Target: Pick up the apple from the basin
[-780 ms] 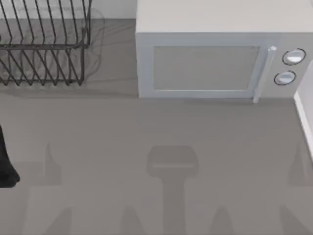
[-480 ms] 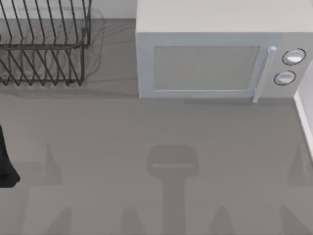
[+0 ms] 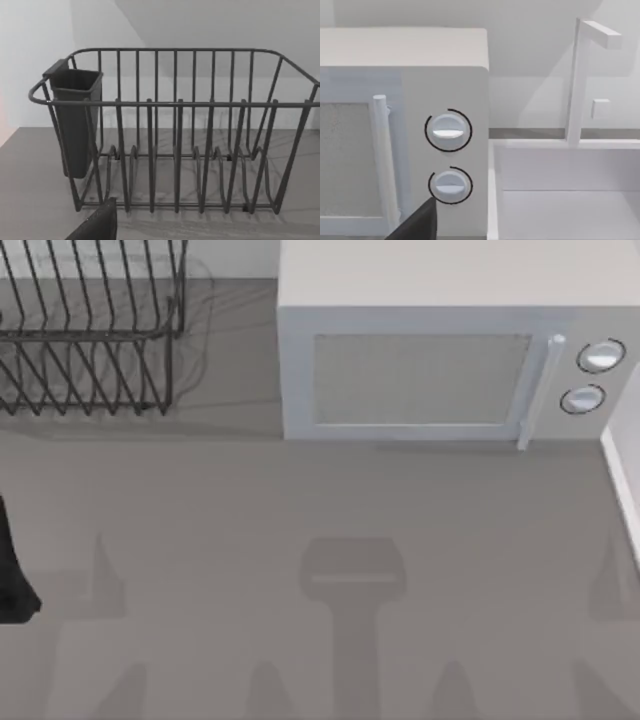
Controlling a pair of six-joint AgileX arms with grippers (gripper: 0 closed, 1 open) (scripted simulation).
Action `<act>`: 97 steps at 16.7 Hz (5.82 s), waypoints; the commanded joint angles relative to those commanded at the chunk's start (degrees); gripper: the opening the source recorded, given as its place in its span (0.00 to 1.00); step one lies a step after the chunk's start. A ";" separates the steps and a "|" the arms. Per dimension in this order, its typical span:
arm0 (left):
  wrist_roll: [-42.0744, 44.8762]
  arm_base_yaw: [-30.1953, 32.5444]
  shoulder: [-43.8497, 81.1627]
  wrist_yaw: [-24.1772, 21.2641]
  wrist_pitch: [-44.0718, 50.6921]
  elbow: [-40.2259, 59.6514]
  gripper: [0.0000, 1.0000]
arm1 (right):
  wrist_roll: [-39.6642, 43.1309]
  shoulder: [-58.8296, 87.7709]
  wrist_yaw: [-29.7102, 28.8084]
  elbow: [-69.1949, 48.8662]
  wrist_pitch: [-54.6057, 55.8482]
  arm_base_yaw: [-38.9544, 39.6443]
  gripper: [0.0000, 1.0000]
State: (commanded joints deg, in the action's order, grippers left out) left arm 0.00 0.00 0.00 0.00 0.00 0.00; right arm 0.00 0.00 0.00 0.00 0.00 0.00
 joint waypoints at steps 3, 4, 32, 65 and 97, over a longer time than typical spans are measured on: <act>0.00 0.00 0.00 0.00 0.00 0.00 1.00 | 0.00 0.00 0.00 0.00 0.00 0.00 1.00; 0.00 0.00 0.00 0.00 0.00 0.00 1.00 | 0.00 0.00 0.00 0.00 0.00 0.00 1.00; 0.00 0.00 0.00 0.00 0.00 0.00 1.00 | 11.85 100.61 -0.16 -82.13 -51.44 -12.75 1.00; 0.00 0.00 0.00 0.00 0.00 0.00 1.00 | 14.85 143.47 -0.37 -92.93 -39.46 -16.16 0.85; 0.00 0.00 0.00 0.00 0.00 0.00 1.00 | 14.82 136.51 0.47 -124.26 -76.85 -16.35 0.00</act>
State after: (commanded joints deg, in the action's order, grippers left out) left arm 0.00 0.00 0.00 0.00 0.00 0.00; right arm 14.82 136.51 0.47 -124.26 -76.85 -16.35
